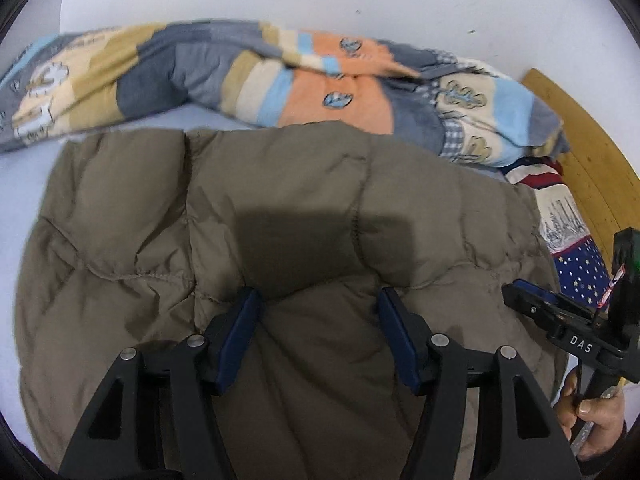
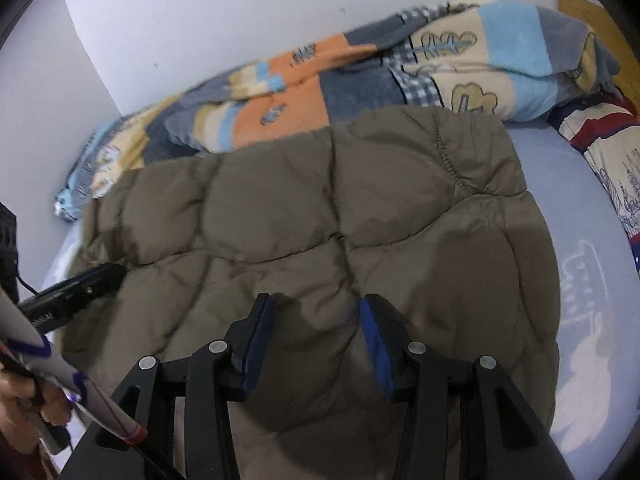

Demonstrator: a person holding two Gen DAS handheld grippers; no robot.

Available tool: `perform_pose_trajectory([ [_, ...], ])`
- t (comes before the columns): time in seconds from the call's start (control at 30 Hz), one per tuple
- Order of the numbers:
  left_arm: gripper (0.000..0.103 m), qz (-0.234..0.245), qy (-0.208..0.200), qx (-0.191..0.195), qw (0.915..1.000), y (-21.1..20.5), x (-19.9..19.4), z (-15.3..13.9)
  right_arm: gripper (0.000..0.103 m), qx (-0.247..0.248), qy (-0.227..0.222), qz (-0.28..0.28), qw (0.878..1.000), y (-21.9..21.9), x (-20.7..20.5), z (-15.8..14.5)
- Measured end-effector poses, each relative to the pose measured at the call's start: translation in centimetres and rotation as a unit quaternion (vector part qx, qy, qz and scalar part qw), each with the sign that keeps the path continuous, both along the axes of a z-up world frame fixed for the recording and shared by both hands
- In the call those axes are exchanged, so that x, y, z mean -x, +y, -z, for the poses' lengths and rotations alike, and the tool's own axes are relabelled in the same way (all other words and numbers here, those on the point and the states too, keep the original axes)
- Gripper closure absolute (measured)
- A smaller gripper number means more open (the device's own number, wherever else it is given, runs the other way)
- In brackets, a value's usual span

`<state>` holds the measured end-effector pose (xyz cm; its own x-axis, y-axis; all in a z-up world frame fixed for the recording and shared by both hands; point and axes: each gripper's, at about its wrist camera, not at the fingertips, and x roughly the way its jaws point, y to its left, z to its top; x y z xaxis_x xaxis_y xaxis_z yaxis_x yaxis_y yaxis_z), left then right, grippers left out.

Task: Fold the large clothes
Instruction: 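Lower the jacket bundle flat onto the bed with both grippers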

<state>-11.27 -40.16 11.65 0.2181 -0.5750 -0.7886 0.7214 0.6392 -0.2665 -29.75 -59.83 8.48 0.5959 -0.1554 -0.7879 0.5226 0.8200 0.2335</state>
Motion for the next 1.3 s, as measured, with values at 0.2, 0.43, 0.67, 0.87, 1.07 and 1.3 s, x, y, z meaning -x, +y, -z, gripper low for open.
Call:
perform_pose_trajectory([
  [0.2,0.038,-0.007,0.005,-0.019,0.9998,-1.6,-1.3,2.0,0.054,-0.029,0.018,0.001,0.999,-2.4,-1.8,2.5],
  [0.43,0.036,-0.024,-0.005,-0.034,0.9991,-1.8,-0.7,1.7,0.054,-0.018,0.038,0.014,0.999,-2.4,-2.9,2.7],
  [0.67,0.036,-0.05,-0.043,0.007,0.9978,7.5,3.8,-2.7,0.05,-0.011,-0.033,0.031,0.999,1.5,3.5,-3.0],
  [0.87,0.036,-0.083,-0.074,-0.018,0.9936,15.4,7.5,-3.0,0.048,-0.035,-0.056,0.047,0.997,6.8,9.6,-4.0],
  [1.07,0.036,-0.133,-0.06,0.001,0.9893,20.6,9.6,-1.9,0.048,-0.022,-0.046,0.049,0.997,10.6,11.4,-4.3],
  [1.3,0.036,-0.146,-0.074,-0.028,0.9862,19.1,7.7,0.7,0.044,0.049,-0.026,0.026,0.998,11.7,9.8,-3.0],
])
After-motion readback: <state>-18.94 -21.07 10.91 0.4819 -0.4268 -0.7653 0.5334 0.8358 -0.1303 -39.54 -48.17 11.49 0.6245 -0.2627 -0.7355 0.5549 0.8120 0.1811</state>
